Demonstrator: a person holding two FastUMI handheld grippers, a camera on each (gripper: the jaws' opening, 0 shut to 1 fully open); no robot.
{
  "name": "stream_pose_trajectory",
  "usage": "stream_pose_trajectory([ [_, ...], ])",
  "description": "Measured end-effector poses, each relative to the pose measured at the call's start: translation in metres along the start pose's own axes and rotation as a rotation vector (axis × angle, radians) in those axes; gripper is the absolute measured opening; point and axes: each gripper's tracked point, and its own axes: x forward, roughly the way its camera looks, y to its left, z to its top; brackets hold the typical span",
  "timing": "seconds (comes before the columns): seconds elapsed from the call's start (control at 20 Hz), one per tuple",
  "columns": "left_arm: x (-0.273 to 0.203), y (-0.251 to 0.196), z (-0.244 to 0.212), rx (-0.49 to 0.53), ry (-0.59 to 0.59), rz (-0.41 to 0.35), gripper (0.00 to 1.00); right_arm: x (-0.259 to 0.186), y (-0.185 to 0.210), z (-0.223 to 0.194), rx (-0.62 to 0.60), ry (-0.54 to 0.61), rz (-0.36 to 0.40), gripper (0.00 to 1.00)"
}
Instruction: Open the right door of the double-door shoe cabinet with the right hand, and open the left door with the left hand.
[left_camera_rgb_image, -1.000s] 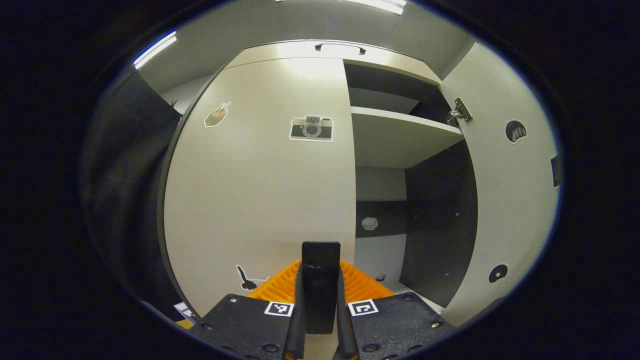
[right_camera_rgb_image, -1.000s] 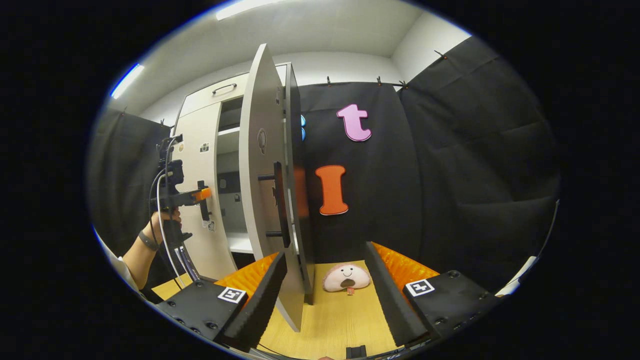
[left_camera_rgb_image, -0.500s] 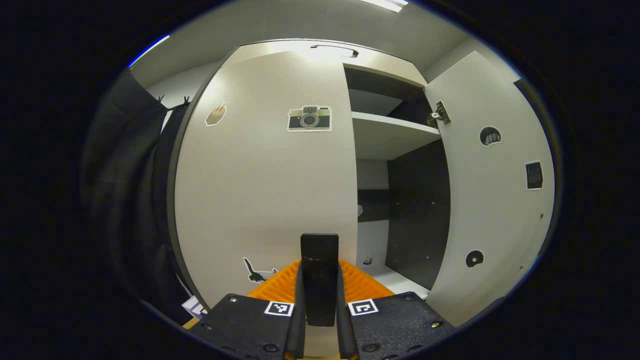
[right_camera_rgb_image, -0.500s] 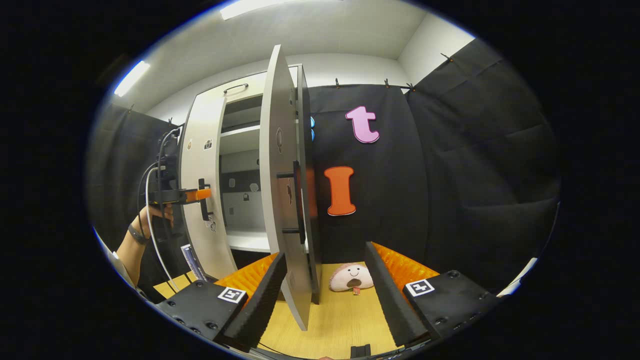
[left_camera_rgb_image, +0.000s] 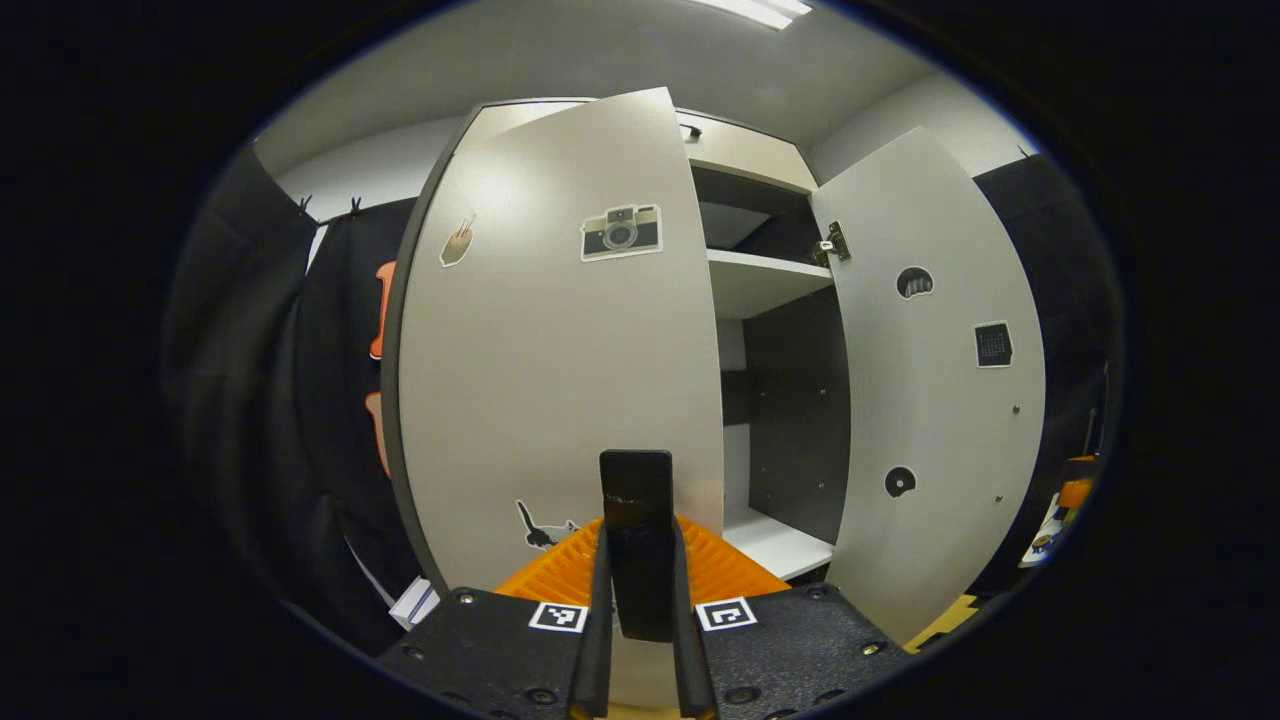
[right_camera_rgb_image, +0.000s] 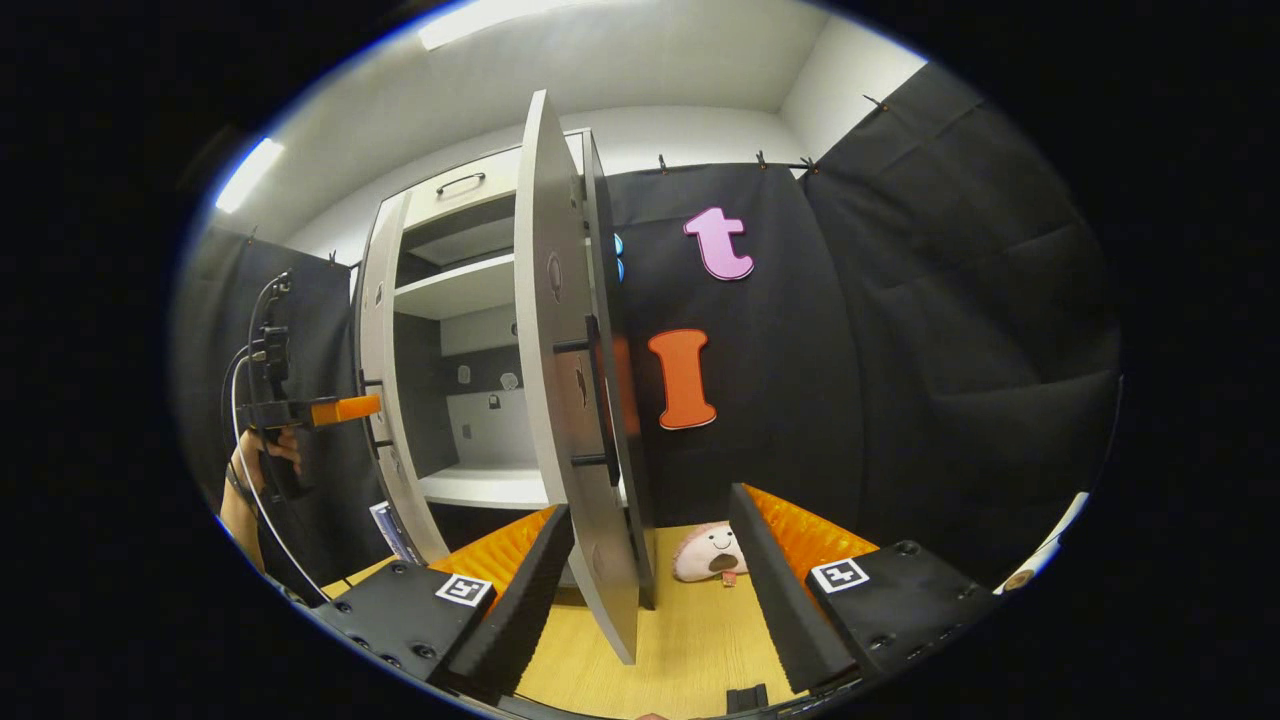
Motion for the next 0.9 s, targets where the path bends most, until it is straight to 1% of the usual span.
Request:
stream_pose_trajectory([
  [0.05,-0.006,0.002,0.0,0.002,0.002,-0.002,0.26,0.0,-0.001,0.0,0.002,0.001,-0.001,0.92],
  [0.25,-0.031,0.015,0.002,-0.024,-0.011,0.042,0.24,0.004,-0.007,0.003,-0.001,-0.003,-0.015,0.92],
  [0.4,-0.05,0.03,0.005,-0.024,-0.016,0.087,0.23,0.006,-0.01,0.003,-0.008,-0.003,-0.019,0.91],
  [0.5,-0.064,0.04,0.007,-0.006,-0.018,0.12,0.22,0.01,-0.011,0.004,-0.011,-0.005,-0.02,0.84],
  [0.55,-0.07,0.046,0.008,-0.007,-0.018,0.135,0.22,0.011,-0.011,0.005,-0.009,-0.006,-0.013,0.96],
  [0.65,-0.075,0.05,0.009,-0.021,-0.015,0.164,0.21,0.016,-0.007,0.004,-0.003,-0.003,0.001,0.97],
  [0.75,-0.078,0.056,0.009,-0.032,-0.016,0.217,0.2,0.018,-0.002,0.002,0.005,0.002,0.017,0.97],
  [0.8,-0.081,0.061,0.01,-0.023,-0.021,0.248,0.2,0.018,0.0,0.0,0.007,0.005,0.024,1.0],
  [0.85,-0.086,0.069,0.011,-0.015,-0.029,0.278,0.2,0.018,0.002,-0.001,0.006,0.011,0.029,0.96],
  [0.9,-0.091,0.078,0.011,-0.019,-0.037,0.309,0.2,0.018,0.002,-0.003,0.001,0.017,0.028,0.84],
])
